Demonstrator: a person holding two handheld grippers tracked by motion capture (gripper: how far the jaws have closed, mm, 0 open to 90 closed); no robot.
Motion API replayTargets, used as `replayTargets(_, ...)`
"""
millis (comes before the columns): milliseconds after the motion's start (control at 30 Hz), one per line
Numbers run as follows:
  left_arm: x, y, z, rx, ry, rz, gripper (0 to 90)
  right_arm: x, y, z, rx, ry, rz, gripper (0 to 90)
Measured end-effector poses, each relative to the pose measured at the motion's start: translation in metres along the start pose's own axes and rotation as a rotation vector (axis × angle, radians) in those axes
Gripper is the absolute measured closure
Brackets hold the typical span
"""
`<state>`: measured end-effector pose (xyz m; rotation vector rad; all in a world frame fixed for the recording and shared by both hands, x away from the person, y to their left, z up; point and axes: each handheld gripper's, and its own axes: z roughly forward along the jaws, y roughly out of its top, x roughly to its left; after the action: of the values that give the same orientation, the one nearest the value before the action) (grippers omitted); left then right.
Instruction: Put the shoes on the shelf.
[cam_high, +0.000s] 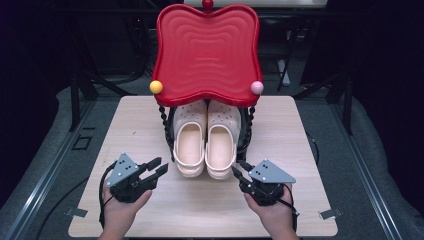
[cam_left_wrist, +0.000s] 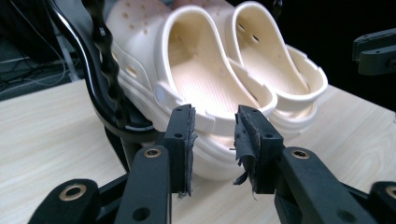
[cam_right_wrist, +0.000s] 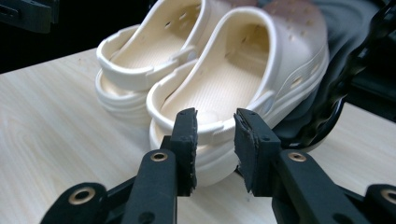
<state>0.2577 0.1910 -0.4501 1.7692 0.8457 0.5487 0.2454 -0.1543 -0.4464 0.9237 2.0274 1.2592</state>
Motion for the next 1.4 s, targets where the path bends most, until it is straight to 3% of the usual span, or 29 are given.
replayTargets(267, -0.006, -0.013, 0.004, 0.033, -0.026, 0.000, 69.3, 0.008, -0.016, 0.005, 0.055, 0.049, -0.014, 72.2)
replayTargets(533, -0.012, -0.025, 0.012, 0.075, -0.047, 0.013, 73.9, 0.015, -0.029, 0.014, 0.103, 0.068, -0.020, 76.6)
replayTargets(667, -0.015, -0.035, 0.019, 0.107, -0.055, 0.013, 77.3, 0.015, -0.036, 0.020, 0.112, 0.083, -0.001, 81.1)
replayTargets(900, -0.018, -0.048, 0.033, 0.161, -0.067, 0.012, 85.2, 0.013, -0.049, 0.032, 0.142, 0.120, 0.079, 87.7)
replayTargets(1133, -0.023, -0.051, 0.046, 0.177, -0.095, 0.020, 89.1, 0.015, -0.054, 0.042, 0.164, 0.131, 0.086, 88.5)
replayTargets(1400, -0.027, -0.050, 0.056, 0.189, -0.096, 0.031, 89.3, 0.018, -0.054, 0.050, 0.169, 0.123, 0.072, 88.1)
